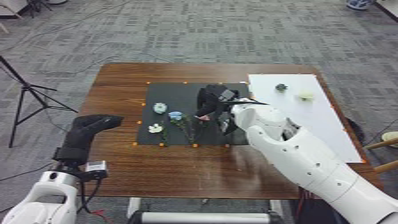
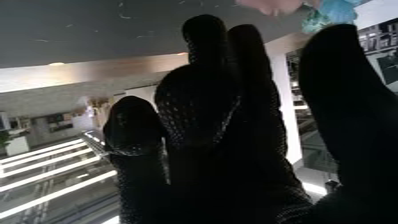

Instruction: Arrange flowers

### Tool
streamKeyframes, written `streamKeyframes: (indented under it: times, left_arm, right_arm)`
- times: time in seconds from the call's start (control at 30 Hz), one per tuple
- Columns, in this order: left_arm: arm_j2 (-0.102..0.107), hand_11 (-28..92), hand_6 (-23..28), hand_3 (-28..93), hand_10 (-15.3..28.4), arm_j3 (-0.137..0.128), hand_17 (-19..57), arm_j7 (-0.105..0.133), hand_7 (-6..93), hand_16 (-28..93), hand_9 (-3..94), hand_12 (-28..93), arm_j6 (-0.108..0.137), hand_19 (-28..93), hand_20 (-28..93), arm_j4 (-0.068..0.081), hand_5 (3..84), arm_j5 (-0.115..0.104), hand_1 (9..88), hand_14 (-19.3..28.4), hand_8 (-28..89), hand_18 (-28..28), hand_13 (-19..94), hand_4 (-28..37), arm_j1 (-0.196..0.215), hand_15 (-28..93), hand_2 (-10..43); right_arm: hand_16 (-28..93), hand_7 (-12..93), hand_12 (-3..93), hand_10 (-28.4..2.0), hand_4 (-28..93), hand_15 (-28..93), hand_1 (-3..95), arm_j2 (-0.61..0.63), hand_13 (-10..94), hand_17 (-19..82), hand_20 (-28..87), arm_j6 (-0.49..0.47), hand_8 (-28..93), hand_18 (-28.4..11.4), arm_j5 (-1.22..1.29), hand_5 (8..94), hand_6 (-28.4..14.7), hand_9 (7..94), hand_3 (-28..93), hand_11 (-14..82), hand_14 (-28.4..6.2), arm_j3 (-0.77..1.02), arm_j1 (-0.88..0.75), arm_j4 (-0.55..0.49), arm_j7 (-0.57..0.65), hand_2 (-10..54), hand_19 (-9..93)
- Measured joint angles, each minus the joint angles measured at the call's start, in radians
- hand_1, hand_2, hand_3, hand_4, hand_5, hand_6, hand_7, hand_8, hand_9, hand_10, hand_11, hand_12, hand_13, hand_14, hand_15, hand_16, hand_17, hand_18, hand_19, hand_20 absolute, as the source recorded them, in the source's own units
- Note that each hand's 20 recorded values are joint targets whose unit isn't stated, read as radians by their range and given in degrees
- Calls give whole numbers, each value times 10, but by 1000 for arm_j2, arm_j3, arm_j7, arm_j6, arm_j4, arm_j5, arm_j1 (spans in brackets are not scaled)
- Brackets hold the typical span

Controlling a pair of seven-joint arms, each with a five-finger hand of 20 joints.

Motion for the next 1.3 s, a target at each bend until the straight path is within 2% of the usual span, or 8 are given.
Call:
streamKeyframes:
  times: [0.2,0.33,0.5,0.57,0.77,0.87,1.07,1.3]
  left_arm:
    - [-1,265,30,673,159,3,21,0,179,4,540,165,-4,225,228,1,628,1,288,183,-52,154,395,-168,-1,320,-58]
    - [-1,264,20,675,154,10,20,0,196,7,547,163,-8,230,233,3,623,2,285,182,-61,156,400,-171,-6,316,-58]
    - [-1,256,10,670,153,11,12,0,206,28,550,163,-11,381,342,4,621,9,285,189,-69,167,430,-172,-9,394,-53]
    - [-2,254,7,670,153,8,12,0,208,25,552,163,-11,394,357,4,621,9,285,189,-70,166,430,-173,-6,398,-52]
    - [-5,250,2,672,150,-3,7,-1,214,24,554,164,-11,416,390,1,620,7,282,189,-74,168,434,-173,10,407,-52]
    - [-6,249,2,672,150,-2,8,-2,215,24,555,164,-11,421,400,1,621,7,282,190,-75,168,434,-174,11,411,-50]
    - [-8,248,0,674,150,12,8,-3,217,21,557,164,-24,410,401,2,621,13,280,191,-76,167,432,-172,4,407,-51]
    - [-9,246,-1,675,149,21,9,-5,219,21,557,164,-33,401,397,2,622,19,280,190,-78,166,431,-174,-6,402,-50]
  right_arm:
    - [354,146,174,-132,-161,523,285,10,848,474,494,-23,-80,-204,20,644,-27,702,660,110,-58,12,-4,-27,9,-95,911]
    - [329,119,177,-144,-161,486,272,29,743,370,497,-28,-70,-232,22,559,-25,617,661,87,-118,53,-21,-68,9,-95,807]
    - [309,98,171,-139,-169,469,271,97,757,377,512,48,-65,-233,-36,525,-27,594,656,81,-114,121,-35,-92,11,-95,795]
    - [308,78,159,-153,-172,468,263,137,762,381,517,51,-60,-234,-44,482,-36,517,648,65,-110,140,-32,-79,24,-95,798]
    - [301,51,136,-178,-188,472,248,215,757,385,519,-116,-47,-239,-167,365,-26,369,641,31,-109,233,-21,51,53,-95,804]
    - [300,50,136,-185,-191,484,243,215,761,393,519,-199,-43,-237,-231,348,-29,352,644,28,-105,284,-14,142,80,-95,812]
    - [294,55,140,-180,-200,509,245,216,766,404,516,-158,-38,-234,-235,352,-34,361,648,33,-96,339,-20,221,134,-95,829]
    - [292,89,154,-163,-198,561,303,211,784,420,521,-142,-47,-230,-275,404,-26,443,653,56,-84,354,-24,261,133,-95,869]
